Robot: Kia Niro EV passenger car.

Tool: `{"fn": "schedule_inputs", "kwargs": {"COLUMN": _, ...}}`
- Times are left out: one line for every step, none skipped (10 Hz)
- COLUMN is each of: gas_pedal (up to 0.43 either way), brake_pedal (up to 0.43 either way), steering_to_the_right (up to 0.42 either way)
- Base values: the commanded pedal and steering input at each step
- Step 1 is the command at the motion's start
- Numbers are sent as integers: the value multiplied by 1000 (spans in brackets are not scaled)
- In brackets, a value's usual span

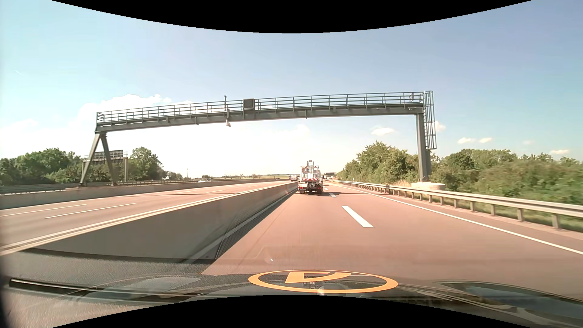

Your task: Follow the waypoints while adhering to traffic rules and regulations

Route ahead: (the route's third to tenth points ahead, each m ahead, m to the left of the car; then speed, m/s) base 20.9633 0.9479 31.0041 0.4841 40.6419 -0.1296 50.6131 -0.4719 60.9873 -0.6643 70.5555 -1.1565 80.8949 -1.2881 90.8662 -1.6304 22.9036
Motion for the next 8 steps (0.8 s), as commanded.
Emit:
{"fn": "schedule_inputs", "kwargs": {"gas_pedal": 177, "brake_pedal": 0, "steering_to_the_right": 2}}
{"fn": "schedule_inputs", "kwargs": {"gas_pedal": 177, "brake_pedal": 0, "steering_to_the_right": 2}}
{"fn": "schedule_inputs", "kwargs": {"gas_pedal": 177, "brake_pedal": 0, "steering_to_the_right": 3}}
{"fn": "schedule_inputs", "kwargs": {"gas_pedal": 177, "brake_pedal": 0, "steering_to_the_right": 3}}
{"fn": "schedule_inputs", "kwargs": {"gas_pedal": 177, "brake_pedal": 0, "steering_to_the_right": 3}}
{"fn": "schedule_inputs", "kwargs": {"gas_pedal": 177, "brake_pedal": 0, "steering_to_the_right": 3}}
{"fn": "schedule_inputs", "kwargs": {"gas_pedal": 177, "brake_pedal": 0, "steering_to_the_right": 3}}
{"fn": "schedule_inputs", "kwargs": {"gas_pedal": 177, "brake_pedal": 0, "steering_to_the_right": 2}}
